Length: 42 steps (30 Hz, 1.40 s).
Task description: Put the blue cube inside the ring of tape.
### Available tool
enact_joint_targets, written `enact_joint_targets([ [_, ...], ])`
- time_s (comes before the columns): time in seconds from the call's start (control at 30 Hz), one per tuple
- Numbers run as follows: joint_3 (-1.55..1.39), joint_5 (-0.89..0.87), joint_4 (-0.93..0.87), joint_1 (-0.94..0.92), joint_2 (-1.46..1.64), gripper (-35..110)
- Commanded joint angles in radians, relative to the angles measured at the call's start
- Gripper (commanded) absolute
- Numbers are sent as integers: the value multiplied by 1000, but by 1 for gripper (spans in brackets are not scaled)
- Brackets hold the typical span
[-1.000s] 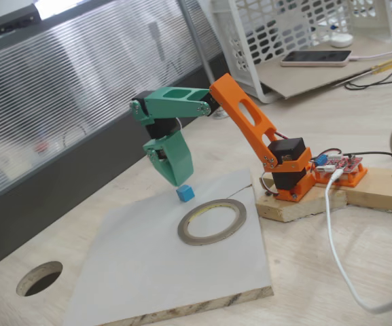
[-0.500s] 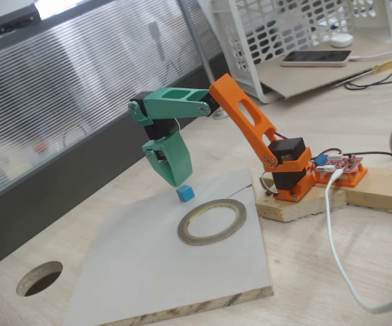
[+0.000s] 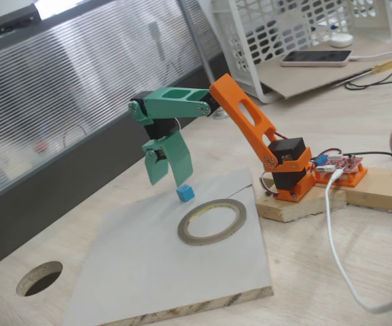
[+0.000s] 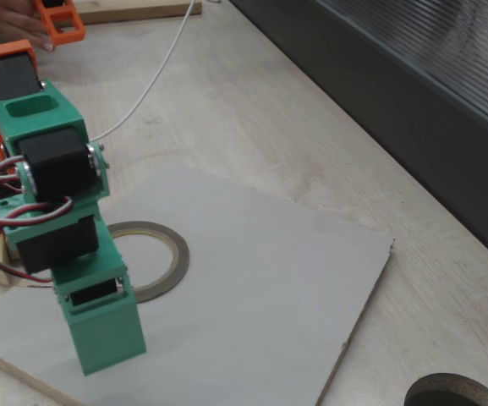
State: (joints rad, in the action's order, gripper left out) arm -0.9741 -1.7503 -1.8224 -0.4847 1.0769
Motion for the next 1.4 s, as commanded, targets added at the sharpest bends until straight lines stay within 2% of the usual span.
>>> enact_joint_targets([
  [0.0, 0, -6, -11, -11, 29, 77],
  [1.37, 0, -12, -12, -11, 11, 79],
])
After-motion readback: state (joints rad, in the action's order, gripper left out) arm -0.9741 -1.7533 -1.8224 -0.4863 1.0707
